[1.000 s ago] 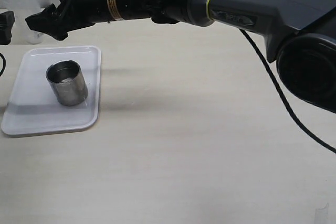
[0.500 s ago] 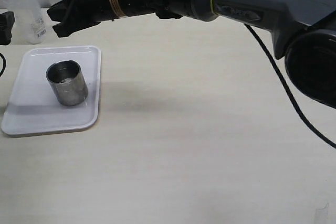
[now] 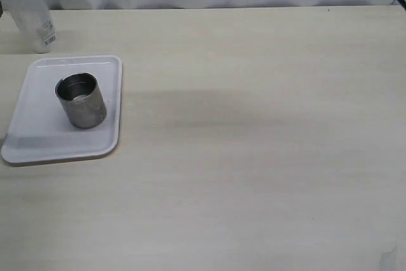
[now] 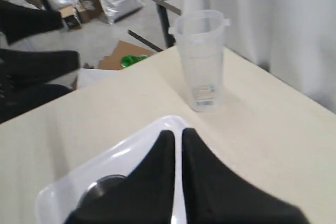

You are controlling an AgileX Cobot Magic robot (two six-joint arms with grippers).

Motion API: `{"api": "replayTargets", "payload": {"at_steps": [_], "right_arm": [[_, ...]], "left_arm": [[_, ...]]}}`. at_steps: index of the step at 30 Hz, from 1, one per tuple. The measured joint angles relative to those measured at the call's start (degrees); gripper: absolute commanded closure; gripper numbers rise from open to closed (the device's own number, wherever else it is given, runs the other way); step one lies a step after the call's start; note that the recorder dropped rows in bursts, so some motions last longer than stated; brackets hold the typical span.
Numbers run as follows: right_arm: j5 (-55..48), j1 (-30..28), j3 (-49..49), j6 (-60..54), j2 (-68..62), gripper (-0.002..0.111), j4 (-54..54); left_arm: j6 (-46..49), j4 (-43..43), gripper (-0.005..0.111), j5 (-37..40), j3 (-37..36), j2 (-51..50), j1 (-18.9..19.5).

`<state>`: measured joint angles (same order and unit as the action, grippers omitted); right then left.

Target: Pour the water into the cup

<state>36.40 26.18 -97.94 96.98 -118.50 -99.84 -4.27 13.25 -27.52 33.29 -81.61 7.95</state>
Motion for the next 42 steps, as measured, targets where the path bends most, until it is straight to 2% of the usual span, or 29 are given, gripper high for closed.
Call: {"api": "replayTargets", "payload": {"at_steps": [8,17,28,42], "right_arm": [[-17.24,-0.1,15.59,-4.86,16.02,0.104,-0.34],[-28.41,-0.1,30.52,-5.88,33.15,0.104,-0.23],[-30.76,-0.1,43.81,-5.88,52.87,0.104,-0.23],[-30.87,-0.1,52.78,-5.77,72.71,0.104,-0.23]], "left_arm": [[-1.94,0.0,0.004,-2.94,-6.22,11.09,0.0],[-2.85,0.0,0.004,1.79,-10.95,26.94,0.0],[-2.94,0.0,0.004,10.98,-13.07,43.16,0.0],[-2.94,0.0,0.004,12.38,-13.07,46.55,0.0]]}}
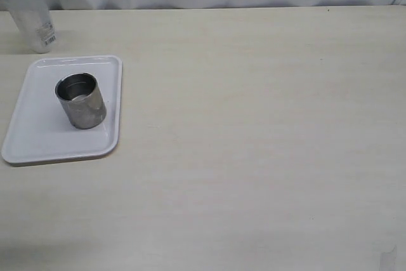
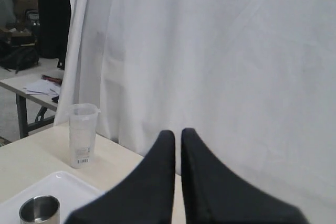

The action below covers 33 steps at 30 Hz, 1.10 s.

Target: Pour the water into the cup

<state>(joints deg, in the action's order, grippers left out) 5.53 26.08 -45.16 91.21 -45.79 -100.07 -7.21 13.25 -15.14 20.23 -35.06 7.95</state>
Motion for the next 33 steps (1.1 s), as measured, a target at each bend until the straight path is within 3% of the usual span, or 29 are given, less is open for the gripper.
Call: {"api": "replayTargets", "payload": {"at_steps": [17,33], "right_arm": [[0.0,0.0,0.33,0.0,9.79,0.104,0.39],[0.0,0.0,0.33,0.0,10.42,0.104,0.51]], "left_arm": [[0.0,0.0,0.004,0.09,0.0,0.0,0.0],[0.0,0.0,0.004,0.09,0.0,0.0,0.0]]}}
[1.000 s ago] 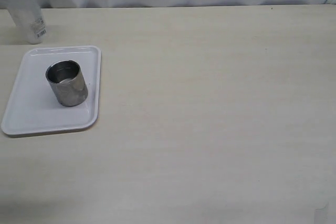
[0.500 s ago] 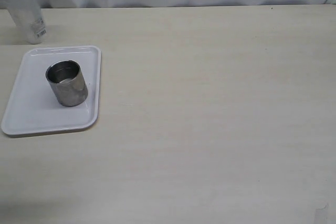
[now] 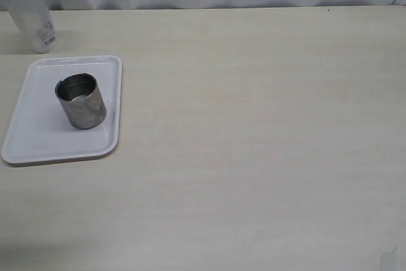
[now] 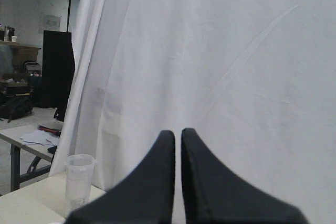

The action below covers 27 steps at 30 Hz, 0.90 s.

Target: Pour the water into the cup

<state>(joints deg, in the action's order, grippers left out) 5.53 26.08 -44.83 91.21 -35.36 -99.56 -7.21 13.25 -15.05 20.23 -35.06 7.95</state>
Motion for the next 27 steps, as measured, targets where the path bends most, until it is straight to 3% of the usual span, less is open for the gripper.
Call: {"api": "replayTargets", "payload": {"at_steps": [10,18,23,27], "right_arm": [[0.0,0.0,0.0,0.0,0.0,0.104,0.0],[0.0,0.0,0.0,0.0,0.12,0.104,0.0],[0.0,0.0,0.0,0.0,0.12,0.104,0.0],[0.0,0.0,0.0,0.0,0.12,0.104,0.0]], "left_arm": [[0.0,0.0,0.004,0.46,0.0,0.0,0.0],[-0.12,0.0,0.004,13.32,0.0,1.34,-0.16],[1.09,-0.92,0.004,18.57,0.0,4.72,-4.0],[8.21,-7.53,0.004,19.27,-0.12,7.5,-6.73]]}}
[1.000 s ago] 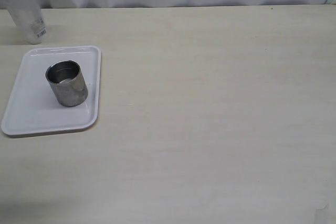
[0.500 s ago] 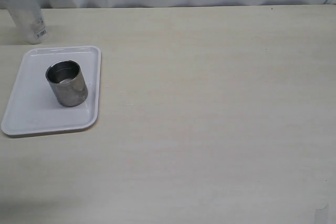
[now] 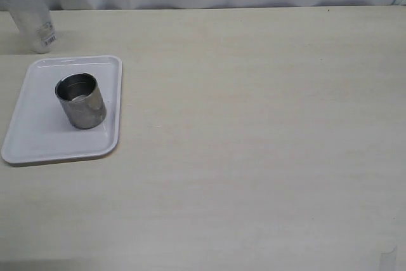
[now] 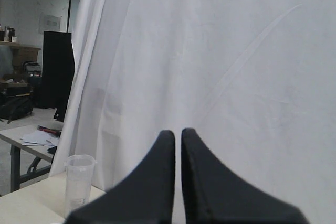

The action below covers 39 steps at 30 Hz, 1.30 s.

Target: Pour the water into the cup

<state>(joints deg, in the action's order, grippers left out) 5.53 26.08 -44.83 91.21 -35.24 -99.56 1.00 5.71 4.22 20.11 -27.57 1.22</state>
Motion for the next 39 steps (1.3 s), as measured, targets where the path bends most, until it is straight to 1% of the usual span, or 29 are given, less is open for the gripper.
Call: {"api": "replayTargets", "payload": {"at_steps": [3,7,16,24,26,30,39], "right_arm": [[0.0,0.0,0.0,0.0,0.0,0.104,0.1],[0.0,0.0,0.0,0.0,0.0,0.104,0.1],[0.0,0.0,0.0,0.0,0.0,0.104,0.1],[0.0,0.0,0.0,0.11,0.0,0.104,0.1],[0.0,0.0,0.0,0.11,0.0,0.104,0.1],[0.0,0.0,0.0,0.11,0.0,0.104,0.1],[0.0,0.0,0.0,0.11,0.0,0.104,0.1]], "left_arm": [[2.07,-3.51,0.004,0.0,-1.56,2.92,-0.15],[2.82,-5.71,0.004,0.0,-4.55,8.09,-0.15],[3.15,-6.02,0.004,0.26,-12.47,20.42,-0.15],[3.19,-6.02,0.004,0.14,-18.48,26.34,-0.15],[3.29,-6.02,0.004,-0.31,-19.79,27.15,-0.15],[3.29,-6.02,0.004,-1.27,-19.95,27.36,-0.15],[3.29,-6.02,0.004,3.83,-19.95,27.36,-0.15]]}}
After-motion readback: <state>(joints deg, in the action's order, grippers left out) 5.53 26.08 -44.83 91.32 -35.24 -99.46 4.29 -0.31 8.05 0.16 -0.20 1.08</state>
